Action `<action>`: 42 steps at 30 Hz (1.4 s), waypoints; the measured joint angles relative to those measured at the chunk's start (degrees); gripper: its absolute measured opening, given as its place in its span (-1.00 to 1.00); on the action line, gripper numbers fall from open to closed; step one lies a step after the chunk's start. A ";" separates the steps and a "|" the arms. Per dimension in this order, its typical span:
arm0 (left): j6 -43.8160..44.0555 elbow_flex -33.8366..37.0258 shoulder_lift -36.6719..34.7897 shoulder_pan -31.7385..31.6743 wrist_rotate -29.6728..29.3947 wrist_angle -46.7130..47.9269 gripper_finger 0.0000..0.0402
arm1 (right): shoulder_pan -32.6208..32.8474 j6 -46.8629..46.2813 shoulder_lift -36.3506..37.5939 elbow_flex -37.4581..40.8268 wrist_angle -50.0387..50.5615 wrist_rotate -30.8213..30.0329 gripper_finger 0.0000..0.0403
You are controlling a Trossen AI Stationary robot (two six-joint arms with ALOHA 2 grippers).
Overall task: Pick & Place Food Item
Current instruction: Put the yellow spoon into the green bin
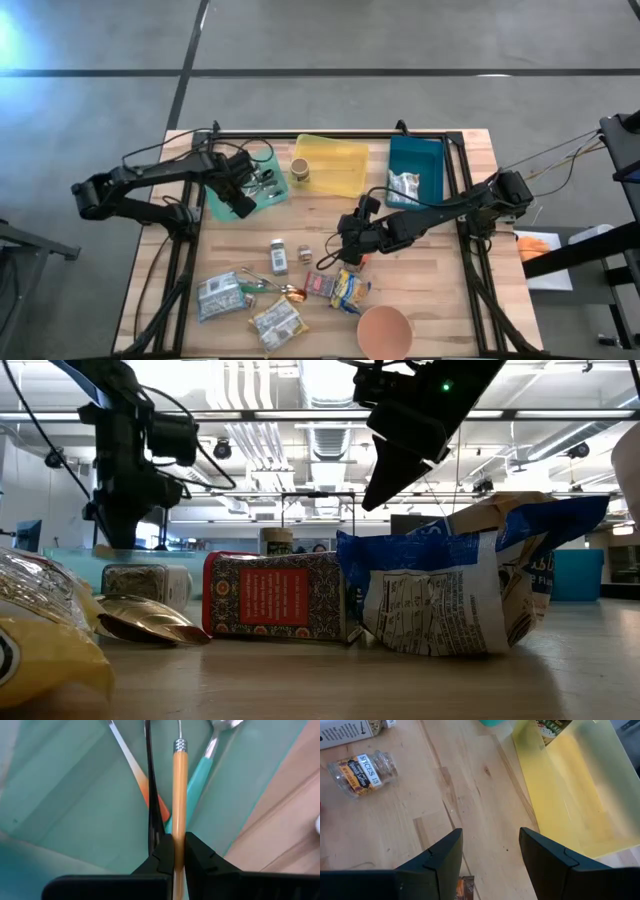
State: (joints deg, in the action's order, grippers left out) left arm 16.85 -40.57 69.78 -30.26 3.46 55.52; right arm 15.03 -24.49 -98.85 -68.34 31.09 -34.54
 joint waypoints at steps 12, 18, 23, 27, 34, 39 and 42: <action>-2.10 0.00 7.61 0.00 -1.35 0.16 -0.96 | 0.00 0.48 0.00 0.00 -0.02 0.02 -0.03; -2.10 0.00 9.38 0.00 -2.82 -0.15 -0.96 | 0.00 0.48 0.00 0.04 -0.07 0.04 -0.03; -2.17 0.00 9.55 0.00 -2.89 -0.29 -0.94 | 0.00 0.48 0.00 0.34 -0.16 0.04 -0.03; -2.06 0.00 9.55 0.00 -3.88 -0.43 -0.76 | 0.00 0.46 0.00 0.53 -0.17 0.07 -0.03; -1.58 0.00 9.57 0.00 -4.34 -0.54 -0.58 | 0.00 0.44 0.00 0.85 -0.17 0.10 -0.03; -1.14 0.00 9.57 0.00 -4.32 -0.65 -0.56 | 0.00 0.44 0.00 0.85 -0.17 0.13 -0.03; -0.31 0.00 9.57 0.00 -4.32 -0.67 -0.56 | 0.00 0.44 0.00 0.85 -0.18 0.15 -0.03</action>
State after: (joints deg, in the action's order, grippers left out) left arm 16.53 -40.58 79.35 -30.26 -0.86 54.85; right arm 15.03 -24.05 -98.85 -67.48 30.91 -34.39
